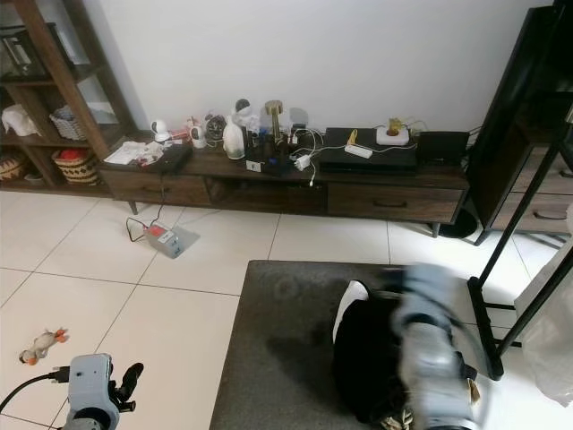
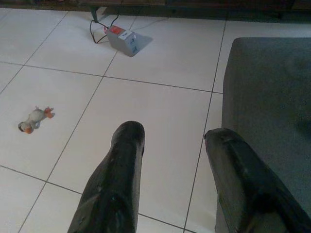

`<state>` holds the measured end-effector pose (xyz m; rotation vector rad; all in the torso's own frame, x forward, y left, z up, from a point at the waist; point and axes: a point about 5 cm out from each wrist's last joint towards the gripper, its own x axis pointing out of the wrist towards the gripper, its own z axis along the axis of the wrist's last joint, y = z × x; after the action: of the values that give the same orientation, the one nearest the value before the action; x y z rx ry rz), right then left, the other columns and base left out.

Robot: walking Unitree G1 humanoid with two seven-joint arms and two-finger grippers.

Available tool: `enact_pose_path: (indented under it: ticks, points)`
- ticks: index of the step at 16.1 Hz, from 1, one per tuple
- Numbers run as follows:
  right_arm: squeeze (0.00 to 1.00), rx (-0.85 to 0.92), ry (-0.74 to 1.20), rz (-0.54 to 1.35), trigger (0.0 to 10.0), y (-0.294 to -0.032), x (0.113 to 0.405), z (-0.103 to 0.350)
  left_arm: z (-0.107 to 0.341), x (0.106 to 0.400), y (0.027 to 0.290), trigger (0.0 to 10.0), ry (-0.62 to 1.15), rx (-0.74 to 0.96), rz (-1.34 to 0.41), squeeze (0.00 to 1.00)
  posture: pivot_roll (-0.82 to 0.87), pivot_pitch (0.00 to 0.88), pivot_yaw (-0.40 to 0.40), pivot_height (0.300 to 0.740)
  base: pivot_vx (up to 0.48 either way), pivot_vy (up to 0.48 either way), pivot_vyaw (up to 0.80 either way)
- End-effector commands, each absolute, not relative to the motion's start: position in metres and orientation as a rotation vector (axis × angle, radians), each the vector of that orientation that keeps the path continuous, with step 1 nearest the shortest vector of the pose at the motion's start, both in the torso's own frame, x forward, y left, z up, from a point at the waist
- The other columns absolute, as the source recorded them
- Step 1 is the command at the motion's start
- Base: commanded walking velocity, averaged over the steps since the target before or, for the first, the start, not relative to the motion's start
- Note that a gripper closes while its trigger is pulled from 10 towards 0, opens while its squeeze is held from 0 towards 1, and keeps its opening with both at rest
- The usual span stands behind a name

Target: Hang hanger

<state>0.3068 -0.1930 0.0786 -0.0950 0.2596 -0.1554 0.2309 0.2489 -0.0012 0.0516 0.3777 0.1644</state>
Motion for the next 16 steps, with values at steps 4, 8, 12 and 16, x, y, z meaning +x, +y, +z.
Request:
enact_pose_path:
  ticks: [4,8,12,16]
  points:
    - [0.00,-0.190,0.315,-0.005,10.0,-0.177,0.309,0.061,-0.007,0.223,0.256,10.0,0.421,0.073,0.174,0.00,0.07,0.139,0.061,0.740,0.000,0.000,0.00]
    - [0.00,-0.187,0.302,0.002,10.0,-0.173,0.311,0.061,-0.007,0.222,0.254,10.0,0.414,0.062,0.188,0.00,0.08,0.156,0.045,0.740,0.000,0.000,0.00]
    - [0.00,0.002,0.391,-0.158,10.0,-0.202,0.300,0.034,-0.023,0.211,0.252,10.0,0.492,0.045,0.189,0.00,0.08,0.156,0.032,0.740,0.000,0.000,-0.40]
    - [0.00,0.032,0.393,-0.184,10.0,-0.206,0.293,0.026,-0.042,0.195,0.258,10.0,0.613,0.072,0.201,0.00,0.08,0.148,0.029,0.740,0.000,0.000,-0.79]
